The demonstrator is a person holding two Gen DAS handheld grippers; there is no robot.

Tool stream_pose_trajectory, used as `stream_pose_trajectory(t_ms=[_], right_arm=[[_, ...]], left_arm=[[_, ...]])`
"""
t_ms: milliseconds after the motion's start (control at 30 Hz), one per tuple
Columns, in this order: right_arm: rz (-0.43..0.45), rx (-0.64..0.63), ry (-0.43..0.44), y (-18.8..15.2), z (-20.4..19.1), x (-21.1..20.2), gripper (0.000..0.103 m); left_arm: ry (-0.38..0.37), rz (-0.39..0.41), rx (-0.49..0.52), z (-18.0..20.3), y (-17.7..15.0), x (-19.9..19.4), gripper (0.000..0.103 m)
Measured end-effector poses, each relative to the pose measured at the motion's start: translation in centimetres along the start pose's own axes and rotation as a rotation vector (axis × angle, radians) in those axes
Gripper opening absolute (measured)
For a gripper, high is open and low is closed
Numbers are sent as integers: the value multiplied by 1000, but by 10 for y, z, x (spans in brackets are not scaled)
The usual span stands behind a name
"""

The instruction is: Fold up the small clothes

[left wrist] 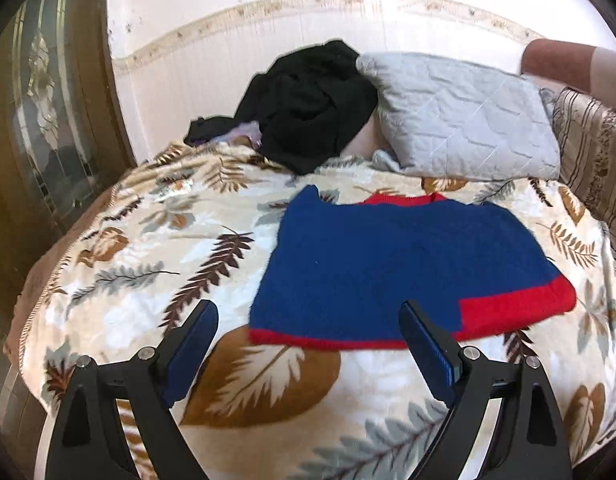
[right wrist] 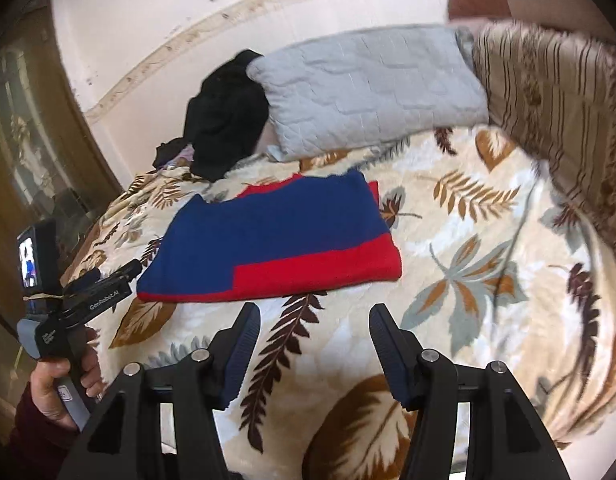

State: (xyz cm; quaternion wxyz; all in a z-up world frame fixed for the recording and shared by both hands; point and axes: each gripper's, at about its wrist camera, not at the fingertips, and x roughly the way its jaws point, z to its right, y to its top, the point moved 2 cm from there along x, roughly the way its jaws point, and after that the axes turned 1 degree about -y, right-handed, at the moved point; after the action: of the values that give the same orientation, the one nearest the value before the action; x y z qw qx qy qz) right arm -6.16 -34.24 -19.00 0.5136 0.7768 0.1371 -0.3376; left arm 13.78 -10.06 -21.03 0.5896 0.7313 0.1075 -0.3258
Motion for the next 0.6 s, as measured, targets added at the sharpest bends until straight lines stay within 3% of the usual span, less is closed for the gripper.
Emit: stream_pose_trajectory(t_ms=[333,600], right_arm=[[107,-6,45,2,-20,-62,67],[147,-8,112,20,-47,-67,67]], left_arm=[[8,74,20,-3,-1,-70,95],[67,86,-40,-26,8,-101,96]])
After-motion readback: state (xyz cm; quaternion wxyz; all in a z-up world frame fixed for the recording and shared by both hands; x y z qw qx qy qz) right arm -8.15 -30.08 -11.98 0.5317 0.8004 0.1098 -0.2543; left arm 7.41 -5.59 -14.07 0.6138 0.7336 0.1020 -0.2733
